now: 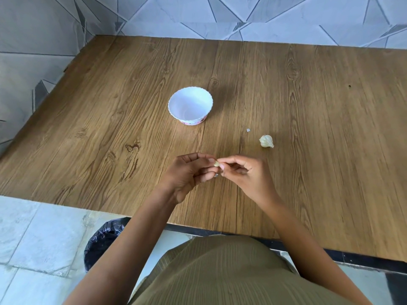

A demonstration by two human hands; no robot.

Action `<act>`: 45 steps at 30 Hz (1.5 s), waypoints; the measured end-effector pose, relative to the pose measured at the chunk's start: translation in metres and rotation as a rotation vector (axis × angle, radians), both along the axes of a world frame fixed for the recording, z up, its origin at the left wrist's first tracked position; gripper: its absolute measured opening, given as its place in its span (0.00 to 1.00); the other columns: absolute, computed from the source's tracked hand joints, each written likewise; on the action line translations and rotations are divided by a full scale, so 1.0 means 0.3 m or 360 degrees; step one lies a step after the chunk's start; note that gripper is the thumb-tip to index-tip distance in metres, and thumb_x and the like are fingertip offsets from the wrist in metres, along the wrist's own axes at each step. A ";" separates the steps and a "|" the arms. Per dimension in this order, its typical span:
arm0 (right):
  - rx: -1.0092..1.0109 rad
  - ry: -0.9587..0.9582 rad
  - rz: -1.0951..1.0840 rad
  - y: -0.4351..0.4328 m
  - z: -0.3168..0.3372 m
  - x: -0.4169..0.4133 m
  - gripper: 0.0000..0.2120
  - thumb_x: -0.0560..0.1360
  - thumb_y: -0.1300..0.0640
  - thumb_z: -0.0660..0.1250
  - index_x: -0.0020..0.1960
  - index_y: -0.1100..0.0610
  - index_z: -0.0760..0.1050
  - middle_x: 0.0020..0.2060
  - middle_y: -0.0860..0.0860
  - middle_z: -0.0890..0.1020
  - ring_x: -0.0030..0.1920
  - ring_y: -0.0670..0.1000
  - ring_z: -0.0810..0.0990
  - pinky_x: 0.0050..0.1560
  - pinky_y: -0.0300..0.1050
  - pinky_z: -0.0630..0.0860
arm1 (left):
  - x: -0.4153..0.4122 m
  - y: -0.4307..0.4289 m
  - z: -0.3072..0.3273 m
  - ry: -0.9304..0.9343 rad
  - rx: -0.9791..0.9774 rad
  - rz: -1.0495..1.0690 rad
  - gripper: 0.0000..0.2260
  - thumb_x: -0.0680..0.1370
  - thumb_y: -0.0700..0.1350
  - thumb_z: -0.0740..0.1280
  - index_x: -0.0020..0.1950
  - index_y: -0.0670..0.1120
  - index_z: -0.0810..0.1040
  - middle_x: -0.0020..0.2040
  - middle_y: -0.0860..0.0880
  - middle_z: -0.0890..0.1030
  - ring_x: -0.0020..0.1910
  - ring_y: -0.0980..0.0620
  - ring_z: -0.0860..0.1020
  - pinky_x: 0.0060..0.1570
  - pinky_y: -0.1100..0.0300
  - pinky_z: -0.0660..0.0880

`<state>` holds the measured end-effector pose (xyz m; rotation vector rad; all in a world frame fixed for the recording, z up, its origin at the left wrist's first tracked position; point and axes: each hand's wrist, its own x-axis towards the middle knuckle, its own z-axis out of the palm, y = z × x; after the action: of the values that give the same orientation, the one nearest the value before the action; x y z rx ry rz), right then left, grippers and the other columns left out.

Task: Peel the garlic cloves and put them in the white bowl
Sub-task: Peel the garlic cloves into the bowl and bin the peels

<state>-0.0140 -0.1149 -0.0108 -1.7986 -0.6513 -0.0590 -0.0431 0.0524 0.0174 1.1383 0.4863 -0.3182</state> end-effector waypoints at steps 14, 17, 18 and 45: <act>0.0109 0.0185 0.0014 0.015 -0.022 -0.007 0.07 0.73 0.67 0.69 0.50 0.64 0.81 0.41 0.52 0.83 0.38 0.46 0.83 0.40 0.40 0.80 | 0.002 0.001 0.001 0.0152 -0.0245 0.0000 0.04 0.75 0.33 0.65 0.44 0.40 0.78 0.33 0.44 0.83 0.31 0.54 0.82 0.31 0.66 0.79; 0.0113 0.0151 0.0034 0.014 -0.019 -0.006 0.08 0.73 0.65 0.69 0.52 0.63 0.80 0.43 0.53 0.84 0.41 0.45 0.83 0.41 0.35 0.78 | 0.005 0.007 0.001 0.0098 -0.0230 0.0008 0.04 0.74 0.34 0.65 0.44 0.40 0.79 0.34 0.44 0.83 0.32 0.54 0.82 0.32 0.66 0.79; 0.0102 0.0129 0.0026 0.013 -0.018 -0.003 0.07 0.73 0.64 0.69 0.51 0.63 0.81 0.43 0.53 0.84 0.41 0.46 0.83 0.41 0.35 0.78 | 0.005 0.012 0.001 0.0074 -0.0187 -0.0014 0.04 0.74 0.34 0.65 0.45 0.40 0.79 0.34 0.44 0.83 0.32 0.54 0.82 0.33 0.66 0.80; 0.0109 0.0144 0.0081 0.007 -0.010 0.007 0.09 0.72 0.63 0.70 0.51 0.58 0.77 0.43 0.50 0.81 0.43 0.45 0.81 0.43 0.40 0.78 | -0.004 0.007 0.000 -0.0166 0.0153 -0.0240 0.05 0.71 0.42 0.70 0.43 0.40 0.79 0.36 0.46 0.82 0.34 0.56 0.80 0.36 0.67 0.77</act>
<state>-0.0120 -0.1129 -0.0138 -1.7083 -0.6229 0.0337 -0.0442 0.0545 0.0172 1.2818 0.3274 -0.3675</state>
